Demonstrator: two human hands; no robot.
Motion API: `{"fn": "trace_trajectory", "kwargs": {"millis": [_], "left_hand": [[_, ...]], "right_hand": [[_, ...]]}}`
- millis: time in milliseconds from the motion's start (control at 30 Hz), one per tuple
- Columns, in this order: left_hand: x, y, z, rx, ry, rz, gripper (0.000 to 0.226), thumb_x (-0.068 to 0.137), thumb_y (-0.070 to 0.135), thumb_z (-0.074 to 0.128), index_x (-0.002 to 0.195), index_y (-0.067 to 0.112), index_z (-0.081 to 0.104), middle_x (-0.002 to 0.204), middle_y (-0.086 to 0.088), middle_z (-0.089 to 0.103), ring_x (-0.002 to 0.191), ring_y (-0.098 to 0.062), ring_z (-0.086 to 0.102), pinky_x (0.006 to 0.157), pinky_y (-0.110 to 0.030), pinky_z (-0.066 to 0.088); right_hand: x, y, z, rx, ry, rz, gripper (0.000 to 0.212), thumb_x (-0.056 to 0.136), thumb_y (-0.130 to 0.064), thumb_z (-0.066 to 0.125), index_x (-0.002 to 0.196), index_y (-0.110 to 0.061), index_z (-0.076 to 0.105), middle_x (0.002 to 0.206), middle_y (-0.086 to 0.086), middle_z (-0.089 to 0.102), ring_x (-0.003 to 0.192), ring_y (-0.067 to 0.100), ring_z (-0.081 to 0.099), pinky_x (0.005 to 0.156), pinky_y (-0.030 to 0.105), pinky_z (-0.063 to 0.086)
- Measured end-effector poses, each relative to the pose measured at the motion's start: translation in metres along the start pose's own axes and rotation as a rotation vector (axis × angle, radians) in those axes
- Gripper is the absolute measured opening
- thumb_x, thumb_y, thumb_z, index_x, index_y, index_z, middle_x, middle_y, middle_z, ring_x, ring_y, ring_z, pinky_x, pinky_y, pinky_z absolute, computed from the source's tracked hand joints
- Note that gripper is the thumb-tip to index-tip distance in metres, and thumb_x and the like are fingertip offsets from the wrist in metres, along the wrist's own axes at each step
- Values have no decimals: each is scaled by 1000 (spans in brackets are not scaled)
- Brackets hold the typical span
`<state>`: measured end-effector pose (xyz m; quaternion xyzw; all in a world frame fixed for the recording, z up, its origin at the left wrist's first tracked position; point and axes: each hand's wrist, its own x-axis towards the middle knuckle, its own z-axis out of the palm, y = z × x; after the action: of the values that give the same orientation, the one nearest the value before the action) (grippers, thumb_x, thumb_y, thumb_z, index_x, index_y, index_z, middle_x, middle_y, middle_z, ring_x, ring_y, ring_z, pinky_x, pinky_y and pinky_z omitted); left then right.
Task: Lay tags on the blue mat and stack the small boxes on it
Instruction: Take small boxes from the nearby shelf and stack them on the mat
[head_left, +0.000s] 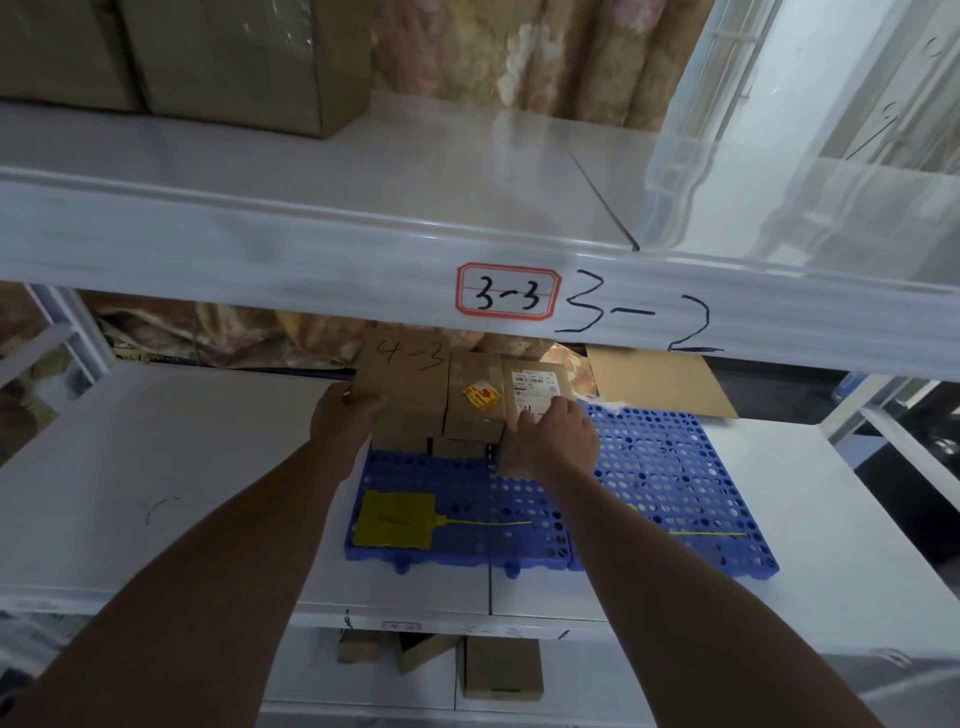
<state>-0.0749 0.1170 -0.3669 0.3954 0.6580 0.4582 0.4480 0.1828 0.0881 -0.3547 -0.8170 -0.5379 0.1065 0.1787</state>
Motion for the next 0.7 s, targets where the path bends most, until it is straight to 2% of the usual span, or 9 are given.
{"fn": "trace_trajectory", "kwargs": {"millis": [100, 233, 333, 500, 633, 700], "left_hand": [[-3, -1, 2, 25, 24, 27, 54, 90, 27, 75, 139, 15, 56, 124, -6, 63, 108, -34, 63, 95, -51, 52], [-2, -3, 5, 21, 28, 32, 48, 90, 27, 73, 135, 14, 58, 122, -10, 64, 105, -34, 62, 97, -54, 52], [-2, -2, 6, 8, 28, 20, 48, 93, 27, 70, 137, 14, 55, 116, -3, 59, 101, -30, 58, 96, -51, 50], [0, -5, 3, 7, 40, 38, 57, 94, 34, 69, 144, 18, 50, 136, -4, 56, 107, -29, 57, 87, -40, 44], [-3, -4, 1, 23, 63, 49, 69, 91, 44, 68, 150, 20, 43, 148, -6, 48, 121, -33, 55, 88, -44, 46], [-6, -1, 0, 37, 102, 56, 76, 87, 51, 67, 151, 18, 42, 153, -9, 44, 127, -34, 52, 96, -50, 48]], "right_hand": [[1, 4, 1, -16, -16, 66, 53, 97, -46, 46, 136, -11, 46, 142, 12, 49, 133, 34, 43, 112, 46, 33], [1, 10, -1, -18, -35, 47, 50, 97, -42, 47, 135, -9, 46, 139, 14, 50, 130, 34, 44, 109, 44, 34], [3, 16, -1, -26, -13, 16, 51, 98, -43, 47, 135, -9, 47, 136, 12, 52, 129, 31, 46, 108, 44, 35], [2, 20, -2, -19, 44, -68, 45, 99, -38, 41, 133, -11, 52, 135, 8, 56, 126, 28, 49, 108, 43, 36], [5, 25, 1, 3, 83, -136, 46, 102, -38, 32, 134, -14, 55, 137, 6, 58, 128, 25, 49, 111, 45, 36], [4, 27, 1, -16, 86, -169, 51, 104, -39, 26, 140, -15, 53, 144, 6, 55, 136, 24, 46, 116, 45, 32]]}}
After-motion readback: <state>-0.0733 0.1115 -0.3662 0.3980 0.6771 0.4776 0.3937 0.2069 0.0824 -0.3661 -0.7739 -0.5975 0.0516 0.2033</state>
